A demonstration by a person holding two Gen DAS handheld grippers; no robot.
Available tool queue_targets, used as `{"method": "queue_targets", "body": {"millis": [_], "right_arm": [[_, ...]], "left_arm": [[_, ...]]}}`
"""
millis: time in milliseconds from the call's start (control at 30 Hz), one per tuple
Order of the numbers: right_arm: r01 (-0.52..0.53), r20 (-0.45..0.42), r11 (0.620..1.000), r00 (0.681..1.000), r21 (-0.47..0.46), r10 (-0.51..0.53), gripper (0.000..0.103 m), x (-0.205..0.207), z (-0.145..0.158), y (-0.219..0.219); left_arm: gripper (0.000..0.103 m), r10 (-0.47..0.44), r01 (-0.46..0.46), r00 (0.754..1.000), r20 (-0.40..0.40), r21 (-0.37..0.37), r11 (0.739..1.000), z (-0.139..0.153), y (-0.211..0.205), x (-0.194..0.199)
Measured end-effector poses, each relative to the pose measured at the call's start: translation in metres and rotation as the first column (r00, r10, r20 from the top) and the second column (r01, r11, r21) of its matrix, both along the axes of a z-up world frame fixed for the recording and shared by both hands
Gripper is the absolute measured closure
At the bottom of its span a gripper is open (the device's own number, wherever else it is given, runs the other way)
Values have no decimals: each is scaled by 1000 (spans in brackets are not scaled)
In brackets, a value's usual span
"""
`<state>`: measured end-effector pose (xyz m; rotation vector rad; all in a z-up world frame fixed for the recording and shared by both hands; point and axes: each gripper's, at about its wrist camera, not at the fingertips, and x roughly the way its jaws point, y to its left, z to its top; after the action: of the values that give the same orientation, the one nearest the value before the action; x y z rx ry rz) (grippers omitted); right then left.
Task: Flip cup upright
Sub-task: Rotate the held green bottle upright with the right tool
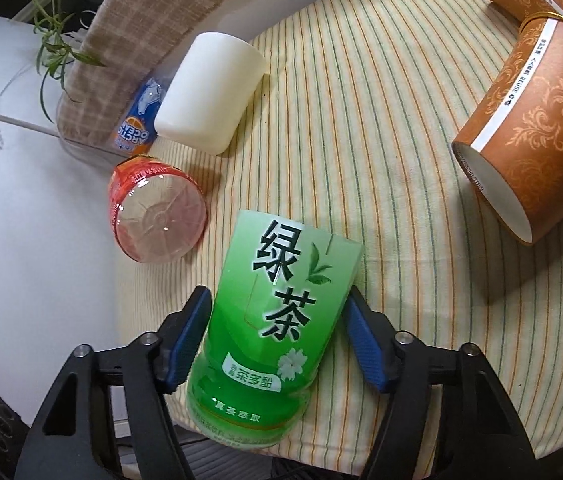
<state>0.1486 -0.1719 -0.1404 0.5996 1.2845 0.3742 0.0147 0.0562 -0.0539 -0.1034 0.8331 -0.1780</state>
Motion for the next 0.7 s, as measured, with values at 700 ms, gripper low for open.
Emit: {"method": "queue_targets", "body": {"millis": [700], "right_arm": [[-3,508,880,816,-475,277,39,-41,57,12]], "left_arm": [[34,-12,12,1000,-11,-24,1000,-3,-11,5]]}}
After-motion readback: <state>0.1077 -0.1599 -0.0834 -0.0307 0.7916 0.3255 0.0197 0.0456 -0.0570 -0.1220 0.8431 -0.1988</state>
